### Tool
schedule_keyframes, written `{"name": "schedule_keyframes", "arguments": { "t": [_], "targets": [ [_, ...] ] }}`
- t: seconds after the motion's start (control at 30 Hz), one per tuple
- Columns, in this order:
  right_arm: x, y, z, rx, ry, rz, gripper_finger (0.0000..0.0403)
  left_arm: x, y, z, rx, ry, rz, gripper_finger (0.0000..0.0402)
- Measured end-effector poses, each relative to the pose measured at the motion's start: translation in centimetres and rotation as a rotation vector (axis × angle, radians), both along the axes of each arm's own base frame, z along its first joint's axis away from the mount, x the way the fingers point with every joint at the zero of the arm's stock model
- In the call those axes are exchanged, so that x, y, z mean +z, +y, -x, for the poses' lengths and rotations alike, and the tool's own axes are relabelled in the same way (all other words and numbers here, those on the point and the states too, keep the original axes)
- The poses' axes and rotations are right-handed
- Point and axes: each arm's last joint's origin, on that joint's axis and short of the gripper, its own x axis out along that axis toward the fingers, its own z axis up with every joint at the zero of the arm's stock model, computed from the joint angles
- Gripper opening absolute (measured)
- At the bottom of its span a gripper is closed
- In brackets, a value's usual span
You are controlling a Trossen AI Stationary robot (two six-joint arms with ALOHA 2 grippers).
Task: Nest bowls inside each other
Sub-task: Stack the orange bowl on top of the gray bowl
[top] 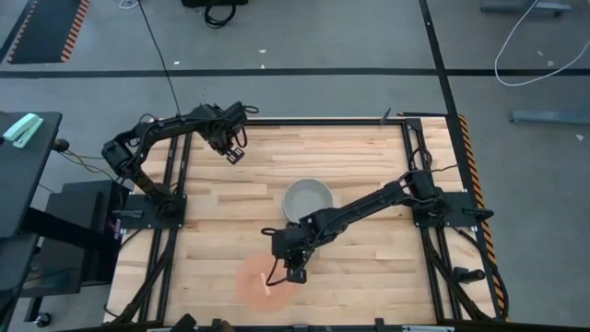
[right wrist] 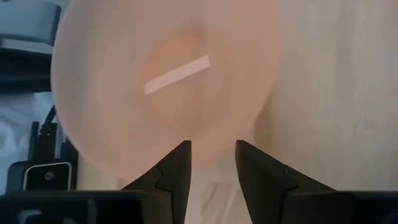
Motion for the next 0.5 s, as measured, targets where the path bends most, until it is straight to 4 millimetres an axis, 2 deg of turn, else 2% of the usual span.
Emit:
{"name": "schedule_keyframes", "arguments": {
  "t": [0.17, 0.5],
  "targets": [
    [0.0, 0.66, 0.22, -0.006, 0.005, -0.004, 0.0132, 0.0, -0.01, -0.01, 0.007, -0.002, -0.001, 0.0022],
    [0.01, 0.37, 0.1, -0.04, 0.008, -0.01, 0.0132, 0.0, -0.02, -0.01, 0.007, -0.002, 0.0, 0.0014]
  ]
}}
